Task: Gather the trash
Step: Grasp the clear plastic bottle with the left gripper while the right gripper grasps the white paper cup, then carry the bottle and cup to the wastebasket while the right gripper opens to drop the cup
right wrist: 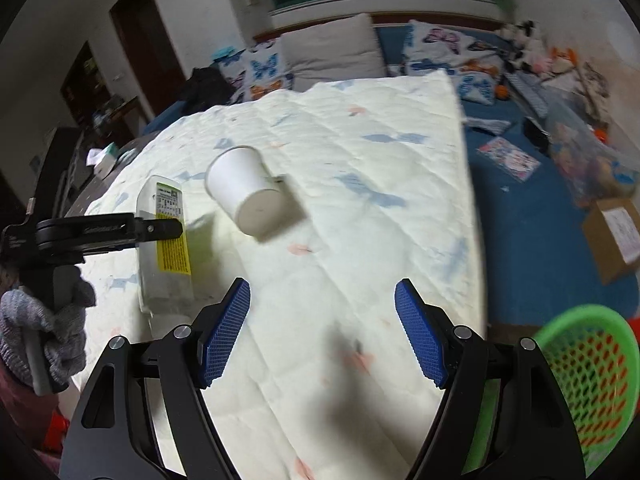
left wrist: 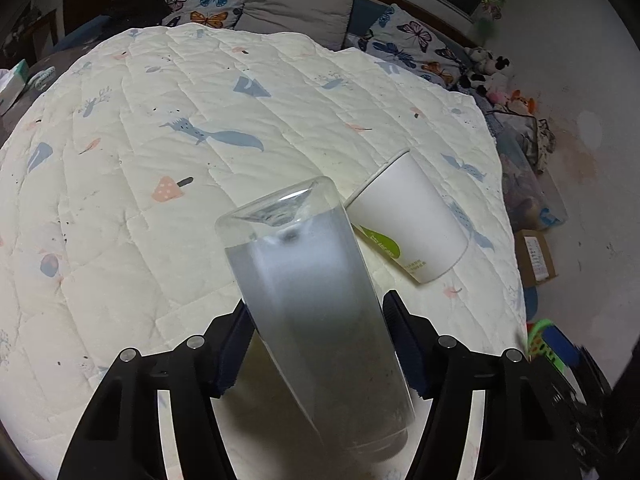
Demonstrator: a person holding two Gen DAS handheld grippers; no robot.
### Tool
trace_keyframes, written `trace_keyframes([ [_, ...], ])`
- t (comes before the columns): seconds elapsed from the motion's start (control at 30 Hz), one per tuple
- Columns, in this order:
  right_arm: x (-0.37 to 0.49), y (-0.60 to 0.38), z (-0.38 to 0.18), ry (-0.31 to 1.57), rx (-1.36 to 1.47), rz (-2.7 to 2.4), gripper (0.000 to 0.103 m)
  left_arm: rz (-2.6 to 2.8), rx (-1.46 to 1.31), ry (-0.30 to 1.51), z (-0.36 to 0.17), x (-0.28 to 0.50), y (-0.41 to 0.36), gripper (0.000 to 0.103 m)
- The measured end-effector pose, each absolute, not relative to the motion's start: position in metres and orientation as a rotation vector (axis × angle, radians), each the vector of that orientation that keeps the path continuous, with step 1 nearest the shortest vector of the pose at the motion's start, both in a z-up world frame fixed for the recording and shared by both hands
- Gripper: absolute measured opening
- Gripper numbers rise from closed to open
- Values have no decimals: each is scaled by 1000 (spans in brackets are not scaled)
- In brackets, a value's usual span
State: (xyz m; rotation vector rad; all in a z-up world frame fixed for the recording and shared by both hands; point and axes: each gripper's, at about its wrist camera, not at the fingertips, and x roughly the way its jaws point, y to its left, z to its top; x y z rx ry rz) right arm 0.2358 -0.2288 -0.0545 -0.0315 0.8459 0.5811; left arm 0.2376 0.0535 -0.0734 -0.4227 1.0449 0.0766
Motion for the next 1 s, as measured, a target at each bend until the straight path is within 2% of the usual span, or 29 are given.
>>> trace_keyframes([
  [0.53,301,-113,-65,835,-207,783,75,21,-442,1072,-67,218,102,60],
  [0.6,306,-107,-68,842,-218,795,80,17,-449,1076,-68,217,105,60],
  [0.83,326,-91,-83,871,-241,815,81,6,-475,1086,-75,221,108,60],
  [1.0,326,-87,-90,879,-238,806,70,8,-481,1092,-79,225,107,60],
])
